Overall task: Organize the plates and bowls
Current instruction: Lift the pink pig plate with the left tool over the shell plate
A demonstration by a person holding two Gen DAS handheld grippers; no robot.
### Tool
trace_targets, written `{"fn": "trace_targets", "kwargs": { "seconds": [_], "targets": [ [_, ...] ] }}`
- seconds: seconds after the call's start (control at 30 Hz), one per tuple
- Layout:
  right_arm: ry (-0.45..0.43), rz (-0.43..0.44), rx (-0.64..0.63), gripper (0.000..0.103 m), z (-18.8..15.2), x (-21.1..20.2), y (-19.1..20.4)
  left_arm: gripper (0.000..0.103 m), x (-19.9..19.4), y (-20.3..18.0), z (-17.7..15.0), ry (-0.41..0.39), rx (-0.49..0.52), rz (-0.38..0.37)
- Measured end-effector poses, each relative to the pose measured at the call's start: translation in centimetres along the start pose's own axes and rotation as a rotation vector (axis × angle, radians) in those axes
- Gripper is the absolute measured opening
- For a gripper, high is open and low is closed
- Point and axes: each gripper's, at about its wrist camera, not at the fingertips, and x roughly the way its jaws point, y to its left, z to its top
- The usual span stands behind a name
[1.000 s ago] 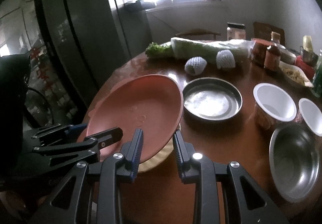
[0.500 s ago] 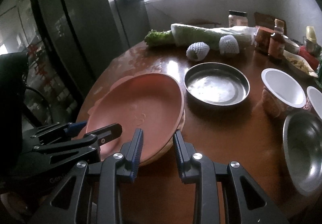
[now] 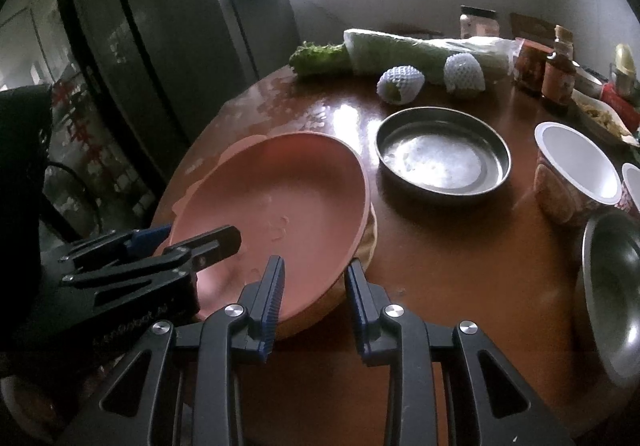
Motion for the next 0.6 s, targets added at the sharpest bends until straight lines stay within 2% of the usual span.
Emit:
{"fn": "trace_targets", "kwargs": {
  "seconds": [0.6],
  "targets": [
    [0.030, 0.030, -0.076, 0.035, -0.3, 0.2, 2.1, 0.045, -1.0, 2.1, -0.1, -0.023, -0.046, 0.033]
  ]
}}
